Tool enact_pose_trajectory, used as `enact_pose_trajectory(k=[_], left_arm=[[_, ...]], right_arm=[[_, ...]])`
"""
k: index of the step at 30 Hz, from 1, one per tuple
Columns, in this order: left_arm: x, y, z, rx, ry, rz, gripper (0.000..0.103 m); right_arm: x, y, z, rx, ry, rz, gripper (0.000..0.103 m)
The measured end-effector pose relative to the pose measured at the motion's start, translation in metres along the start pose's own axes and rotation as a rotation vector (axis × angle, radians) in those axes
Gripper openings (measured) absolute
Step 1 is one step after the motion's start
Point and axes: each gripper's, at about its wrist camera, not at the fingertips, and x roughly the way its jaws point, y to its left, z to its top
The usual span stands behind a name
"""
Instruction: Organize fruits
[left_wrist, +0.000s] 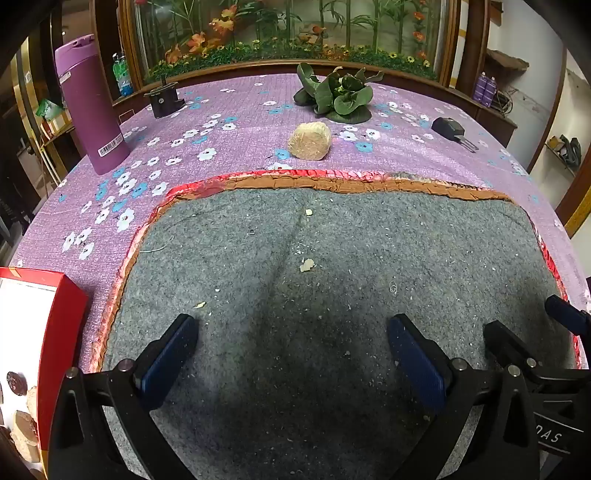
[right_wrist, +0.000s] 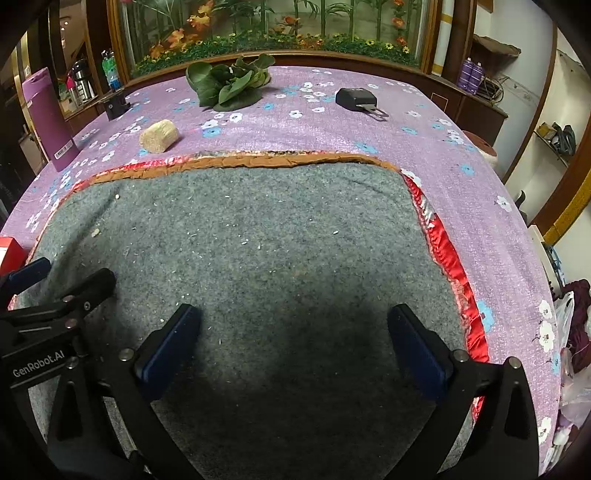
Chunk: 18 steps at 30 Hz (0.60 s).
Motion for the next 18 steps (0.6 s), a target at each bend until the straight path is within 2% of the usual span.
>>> enact_pose_trajectory(k=[18], left_arm=[[-0.0006, 0.0000, 0.0000, 0.000, 0.000, 0.000, 0.103]], right_arm=[[-0.0005, 0.0007, -0.0006, -0.002, 0.002, -0.002, 0.103]])
